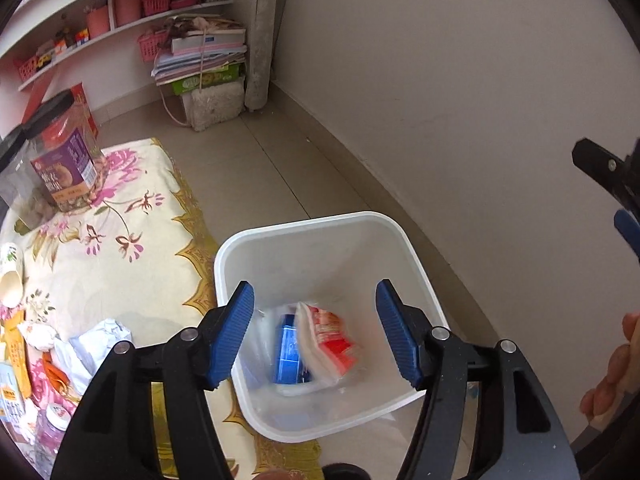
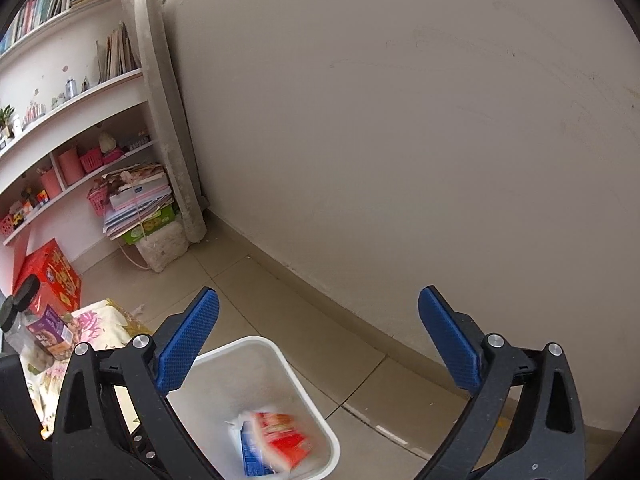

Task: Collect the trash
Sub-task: 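Drop the noodle bowl and blue carton into the white bin with both grippers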

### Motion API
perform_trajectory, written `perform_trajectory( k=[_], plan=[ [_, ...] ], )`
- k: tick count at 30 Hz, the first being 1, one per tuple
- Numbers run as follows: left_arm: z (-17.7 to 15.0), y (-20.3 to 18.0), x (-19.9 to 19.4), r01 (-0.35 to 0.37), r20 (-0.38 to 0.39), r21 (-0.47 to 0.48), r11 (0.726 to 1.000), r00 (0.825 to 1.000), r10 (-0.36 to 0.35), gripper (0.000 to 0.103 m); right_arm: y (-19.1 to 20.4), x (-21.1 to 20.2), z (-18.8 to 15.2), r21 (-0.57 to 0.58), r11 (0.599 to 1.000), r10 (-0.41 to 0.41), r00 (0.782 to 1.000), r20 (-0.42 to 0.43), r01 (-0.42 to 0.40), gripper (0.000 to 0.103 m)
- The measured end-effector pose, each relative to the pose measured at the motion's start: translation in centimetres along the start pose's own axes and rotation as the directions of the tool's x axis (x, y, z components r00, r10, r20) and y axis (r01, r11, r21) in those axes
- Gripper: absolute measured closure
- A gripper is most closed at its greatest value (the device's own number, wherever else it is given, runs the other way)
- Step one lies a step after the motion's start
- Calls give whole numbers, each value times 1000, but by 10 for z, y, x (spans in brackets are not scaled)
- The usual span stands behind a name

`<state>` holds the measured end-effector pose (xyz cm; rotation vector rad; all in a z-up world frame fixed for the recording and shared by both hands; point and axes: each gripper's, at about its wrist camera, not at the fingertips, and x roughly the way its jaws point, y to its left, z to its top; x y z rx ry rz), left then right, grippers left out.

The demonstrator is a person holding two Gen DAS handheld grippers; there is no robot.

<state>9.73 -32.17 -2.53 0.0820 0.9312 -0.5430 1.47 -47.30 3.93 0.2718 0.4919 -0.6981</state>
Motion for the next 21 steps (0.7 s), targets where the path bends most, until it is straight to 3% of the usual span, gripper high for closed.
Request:
perform_trajectory(
  k=[11,21],
  plan=[
    [7,35,-16,-121,80,35,992,990,118,29,42,-11,-10,-104,995,10,1000,29,-7,7],
    [16,101,-39,-254,147,-57,966,955,260,21,101,-21,-23,-207,978,9,997,76,7,7]
  ],
)
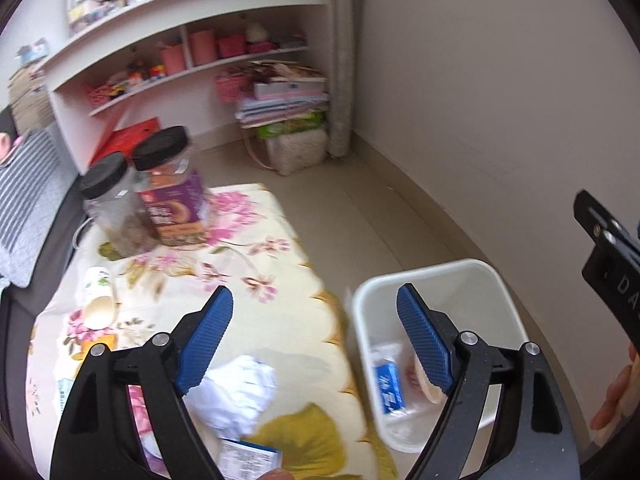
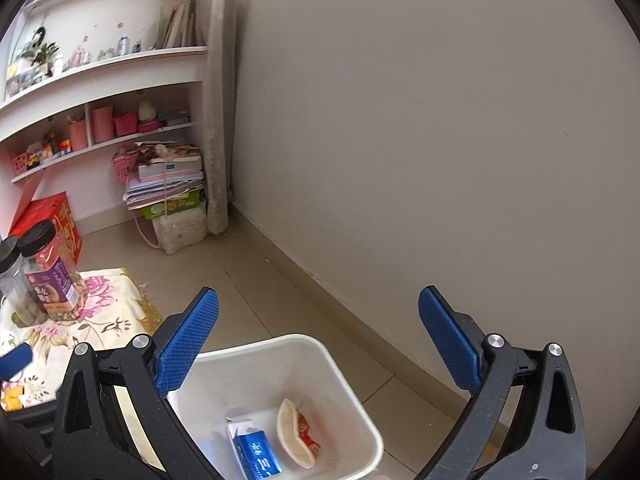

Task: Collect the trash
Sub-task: 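Drop the noodle bowl and blue carton into the white bin with both grippers, then grasp the white paper cup with the left gripper while the right gripper grasps crumpled paper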

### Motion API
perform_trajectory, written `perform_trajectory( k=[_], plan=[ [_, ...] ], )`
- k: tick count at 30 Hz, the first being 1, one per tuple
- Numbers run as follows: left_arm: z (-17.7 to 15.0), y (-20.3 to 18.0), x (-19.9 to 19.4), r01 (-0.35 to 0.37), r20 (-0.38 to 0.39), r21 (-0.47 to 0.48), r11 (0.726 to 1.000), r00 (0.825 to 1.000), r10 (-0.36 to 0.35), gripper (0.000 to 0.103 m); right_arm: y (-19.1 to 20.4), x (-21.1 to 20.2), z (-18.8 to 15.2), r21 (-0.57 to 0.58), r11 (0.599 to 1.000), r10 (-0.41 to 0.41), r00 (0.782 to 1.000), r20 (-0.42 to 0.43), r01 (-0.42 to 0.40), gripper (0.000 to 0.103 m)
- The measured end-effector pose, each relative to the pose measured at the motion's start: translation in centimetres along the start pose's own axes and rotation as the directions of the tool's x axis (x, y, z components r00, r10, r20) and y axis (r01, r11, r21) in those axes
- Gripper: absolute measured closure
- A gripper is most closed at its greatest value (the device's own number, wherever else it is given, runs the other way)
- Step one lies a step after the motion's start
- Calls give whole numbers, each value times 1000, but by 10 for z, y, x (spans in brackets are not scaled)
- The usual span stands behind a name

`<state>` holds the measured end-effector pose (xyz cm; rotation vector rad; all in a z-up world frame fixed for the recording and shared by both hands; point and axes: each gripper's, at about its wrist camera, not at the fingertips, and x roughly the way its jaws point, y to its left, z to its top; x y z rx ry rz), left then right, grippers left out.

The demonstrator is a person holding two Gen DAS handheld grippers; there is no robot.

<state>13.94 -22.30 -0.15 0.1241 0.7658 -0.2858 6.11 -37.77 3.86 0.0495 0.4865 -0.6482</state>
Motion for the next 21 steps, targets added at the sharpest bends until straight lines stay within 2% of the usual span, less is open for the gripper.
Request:
perform_trajectory(
  k=[6,12,17,21],
  plan=[
    [1,44,6,-69,6,-54,996,998,69,20,46,2,-5,-65,998,18,1000,-21,-20,7],
    [2,94,23,-157,-34,-91,983,987,154,19,97,7,-13,-123,989,74,994,-78,-84,7],
    [0,147,52,-261,-121,-116,958,961,247,19,129,11,-21,-147,981,110,986,-122,-128,7],
    [-1,197,85,-337,-211,-136,932,929,305,19,156,14,-29,-183,969,137,978,-155,-165,7]
  ],
)
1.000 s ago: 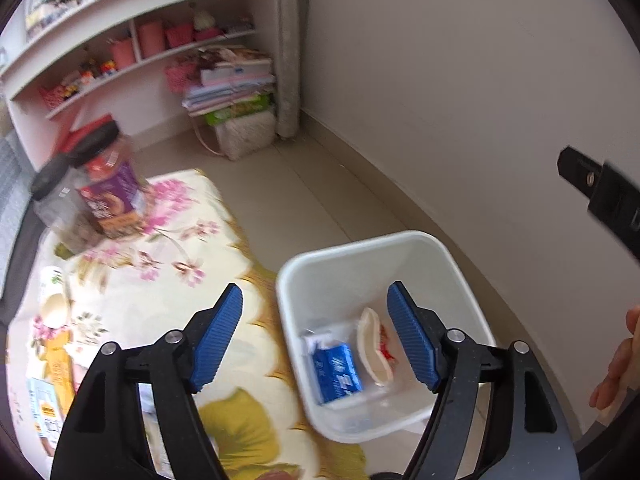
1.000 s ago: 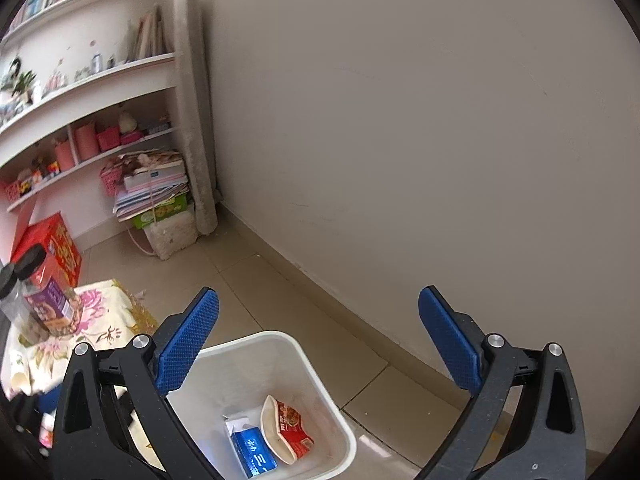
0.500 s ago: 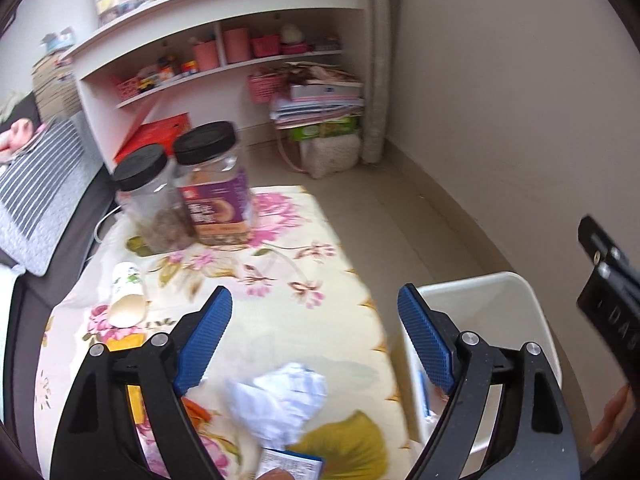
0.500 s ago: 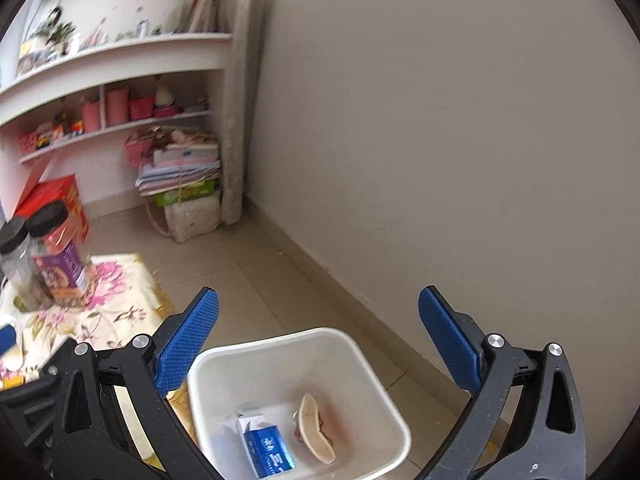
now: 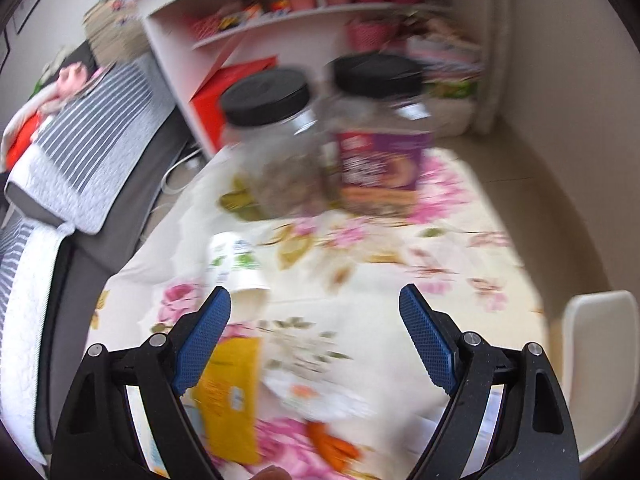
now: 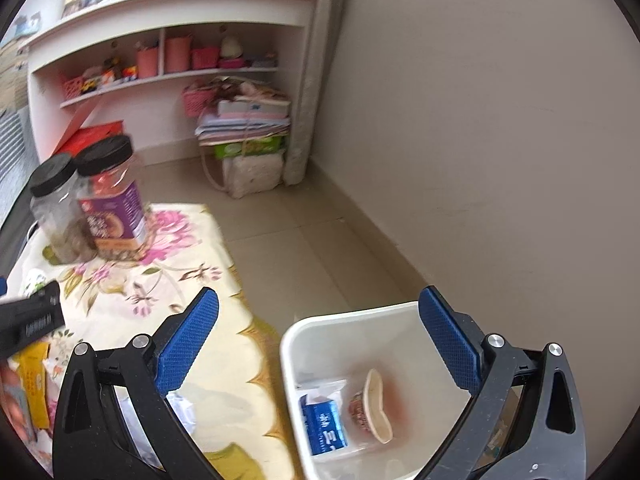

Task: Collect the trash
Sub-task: 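Grasp the white paper cup with the left gripper while the right gripper grasps crumpled paper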

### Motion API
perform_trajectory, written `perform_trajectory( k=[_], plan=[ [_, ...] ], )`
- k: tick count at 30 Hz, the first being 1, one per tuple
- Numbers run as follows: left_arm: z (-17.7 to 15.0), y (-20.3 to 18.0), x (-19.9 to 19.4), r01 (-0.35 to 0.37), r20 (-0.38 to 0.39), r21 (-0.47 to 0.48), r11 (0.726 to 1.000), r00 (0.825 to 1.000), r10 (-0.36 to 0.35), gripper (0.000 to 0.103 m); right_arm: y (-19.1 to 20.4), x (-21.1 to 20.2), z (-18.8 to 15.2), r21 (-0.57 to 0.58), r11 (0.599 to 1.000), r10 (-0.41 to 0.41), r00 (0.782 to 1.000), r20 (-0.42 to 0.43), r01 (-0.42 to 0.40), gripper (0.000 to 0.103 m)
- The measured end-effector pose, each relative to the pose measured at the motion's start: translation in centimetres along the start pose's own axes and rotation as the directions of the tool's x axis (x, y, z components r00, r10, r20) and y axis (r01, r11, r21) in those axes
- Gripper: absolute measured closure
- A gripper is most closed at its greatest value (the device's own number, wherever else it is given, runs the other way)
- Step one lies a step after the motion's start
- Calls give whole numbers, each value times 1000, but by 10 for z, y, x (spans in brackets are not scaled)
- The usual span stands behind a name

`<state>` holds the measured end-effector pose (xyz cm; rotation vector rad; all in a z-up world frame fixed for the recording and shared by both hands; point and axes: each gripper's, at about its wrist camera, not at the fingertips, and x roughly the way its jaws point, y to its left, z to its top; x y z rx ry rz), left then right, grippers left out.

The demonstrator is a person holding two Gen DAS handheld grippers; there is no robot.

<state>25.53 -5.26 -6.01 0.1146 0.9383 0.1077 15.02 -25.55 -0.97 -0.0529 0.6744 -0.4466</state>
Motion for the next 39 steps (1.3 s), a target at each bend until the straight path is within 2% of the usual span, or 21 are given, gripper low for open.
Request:
perform_trajectory(
  k=[3,7,10,12,17,19,20,22,24,26,29,33,34,36,37,38,39],
  plan=[
    [11,29,33,-46,-54,-35,998,998,44,19,19,8,-3,-25,999,32,999,-31,-33,7],
    [25,63,72,-47,-167,-92,995,985,31,19,42,20,-8,-58,994,87,992,-93,-92,7],
    [30,79,104,-1,-286,-103,995,958,-29,19,61,28,-13,-112,983,128,982,-136,-143,7],
    [29,92,124,30,-332,-142,989,940,-76,19,71,32,-17,-156,969,166,972,-168,-192,7],
    [27,112,157,95,-384,-227,969,906,-178,20,89,34,-27,-258,909,263,931,-253,-327,7],
    [26,114,164,122,-398,-225,967,894,-206,27,95,35,-31,-281,875,312,903,-294,-394,7],
    [25,113,167,130,-405,-216,968,890,-210,29,98,37,-32,-286,852,343,880,-328,-439,7],
    [24,112,167,132,-393,-192,973,898,-199,33,102,40,-36,-282,821,380,844,-379,-496,7],
    [25,111,161,128,-377,-169,977,908,-184,42,108,43,-41,-257,790,420,796,-435,-557,7],
    [26,108,156,141,-366,-166,976,910,-193,45,113,45,-45,-235,768,446,760,-472,-596,7],
    [27,105,136,140,-330,-128,982,928,-175,45,123,45,-54,-251,743,443,738,-509,-620,7],
    [29,97,99,148,-261,-62,987,952,-160,45,132,46,-66,-284,720,423,726,-543,-633,10],
    [30,91,86,151,-245,-47,987,957,-158,45,134,49,-70,-281,722,416,722,-553,-632,23],
    [30,89,68,154,-211,-21,988,965,-155,45,133,54,-72,-238,730,419,695,-584,-641,45],
    [28,87,57,155,-192,-10,988,969,-154,45,130,54,-69,-204,747,433,696,-574,-633,60],
    [26,85,45,155,-171,-2,988,973,-154,45,128,51,-65,-179,749,454,691,-562,-638,66],
    [22,79,29,152,-154,5,988,977,-149,45,126,47,-61,-159,751,473,689,-549,-641,67]
  ],
)
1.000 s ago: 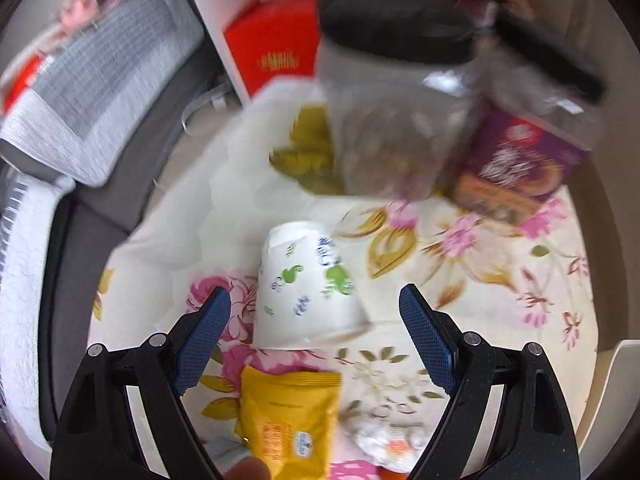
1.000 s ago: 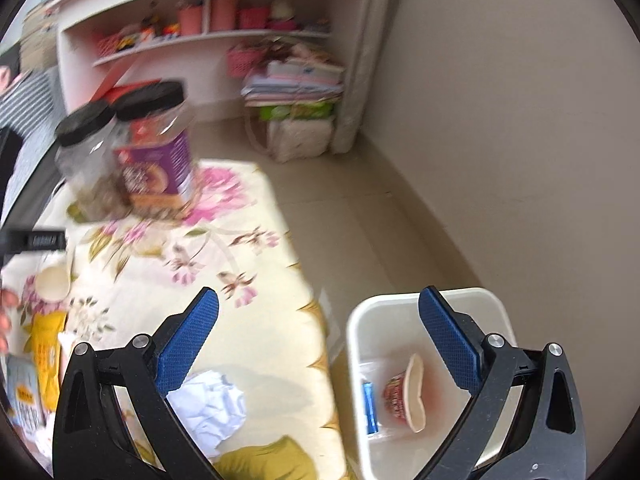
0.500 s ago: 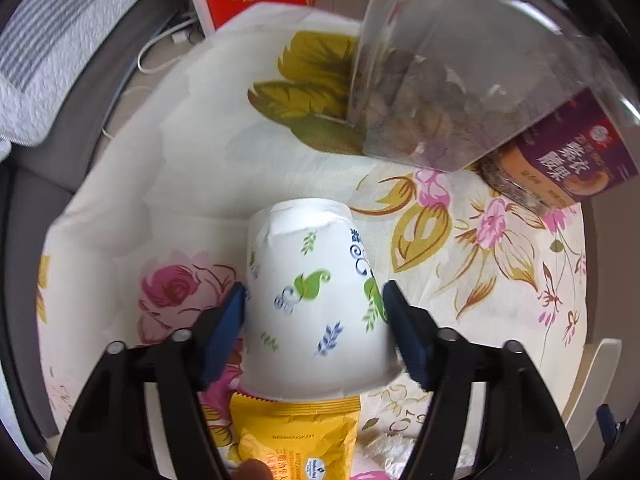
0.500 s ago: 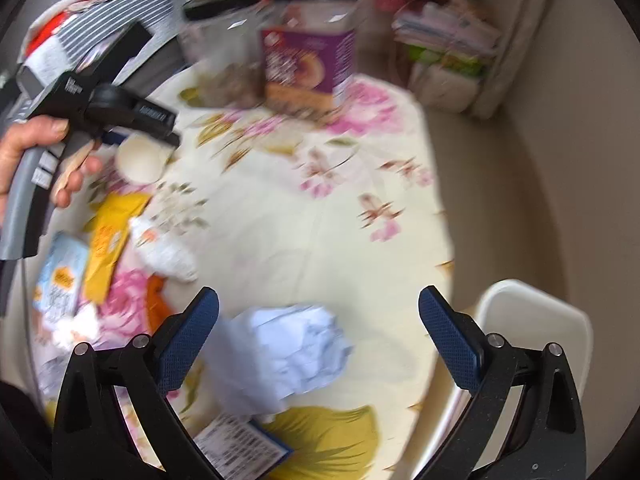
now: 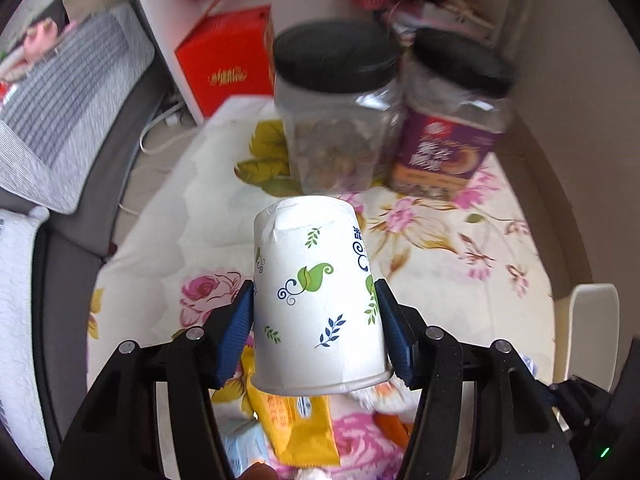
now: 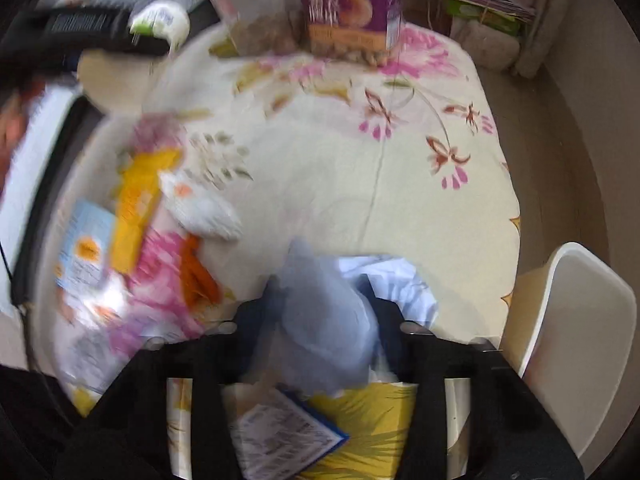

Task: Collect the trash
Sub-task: 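Grasp the white paper cup with the left gripper while the right gripper grasps crumpled paper, then carry the crumpled paper to the white bin with the right gripper and release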

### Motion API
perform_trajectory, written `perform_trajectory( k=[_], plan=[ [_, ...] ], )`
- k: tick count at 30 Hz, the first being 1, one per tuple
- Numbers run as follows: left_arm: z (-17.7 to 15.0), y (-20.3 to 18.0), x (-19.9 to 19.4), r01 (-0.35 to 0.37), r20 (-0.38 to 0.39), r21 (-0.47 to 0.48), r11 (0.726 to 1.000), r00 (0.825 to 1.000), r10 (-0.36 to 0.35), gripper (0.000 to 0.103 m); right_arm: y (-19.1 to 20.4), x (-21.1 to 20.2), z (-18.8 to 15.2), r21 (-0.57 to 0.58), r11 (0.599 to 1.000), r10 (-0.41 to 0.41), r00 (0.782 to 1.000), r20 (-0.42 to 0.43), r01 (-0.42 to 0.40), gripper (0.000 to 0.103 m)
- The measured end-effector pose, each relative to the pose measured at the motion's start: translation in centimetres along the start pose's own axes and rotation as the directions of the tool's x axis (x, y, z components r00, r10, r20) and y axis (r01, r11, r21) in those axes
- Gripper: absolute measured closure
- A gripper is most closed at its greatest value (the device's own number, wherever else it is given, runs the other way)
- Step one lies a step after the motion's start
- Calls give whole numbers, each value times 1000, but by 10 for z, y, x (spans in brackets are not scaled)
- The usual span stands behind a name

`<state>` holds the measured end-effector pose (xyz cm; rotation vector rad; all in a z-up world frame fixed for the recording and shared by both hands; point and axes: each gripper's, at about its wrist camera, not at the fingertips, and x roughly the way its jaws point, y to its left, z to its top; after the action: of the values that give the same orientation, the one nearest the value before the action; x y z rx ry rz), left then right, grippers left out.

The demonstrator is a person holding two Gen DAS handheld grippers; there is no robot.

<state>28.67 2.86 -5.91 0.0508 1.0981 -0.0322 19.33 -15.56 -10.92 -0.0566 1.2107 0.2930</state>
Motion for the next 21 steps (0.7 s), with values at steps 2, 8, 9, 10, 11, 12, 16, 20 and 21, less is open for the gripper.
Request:
perform_trajectory(
  k=[2,8,9,10,11,12,16,20,21],
  plan=[
    [-7,-4,-17,-6,35,3,1000,999,6,45,0,-18,1,35,999,23,997,68,-25,67],
    [-29,-6,-69,3,160,-23,1000,987,1,45,10,-71,-2,63,998,-15,971,239,0,67],
    [-35,-8,-79,0,185,-23,1000,983,5,45,12,-79,-2,62,998,-32,963,267,16,67],
    [-39,-9,-87,-2,207,-23,1000,978,7,45,14,-86,-2,63,998,-48,955,293,30,67],
    [-44,-11,-96,-3,235,-22,1000,972,8,45,16,-95,-4,69,997,-65,943,326,45,67],
    [-49,-13,-103,-6,255,-20,1000,967,11,45,16,-100,-3,76,995,-81,934,349,58,67],
    [-72,-23,-132,-42,348,-14,999,936,44,44,20,-124,-9,98,990,-129,894,430,96,66],
    [-91,-28,-146,-43,406,-45,998,912,57,44,26,-143,-19,115,983,-183,845,503,144,66],
    [-95,-29,-148,-38,422,-63,997,905,61,44,27,-145,-22,119,980,-197,833,517,158,66]
  ],
)
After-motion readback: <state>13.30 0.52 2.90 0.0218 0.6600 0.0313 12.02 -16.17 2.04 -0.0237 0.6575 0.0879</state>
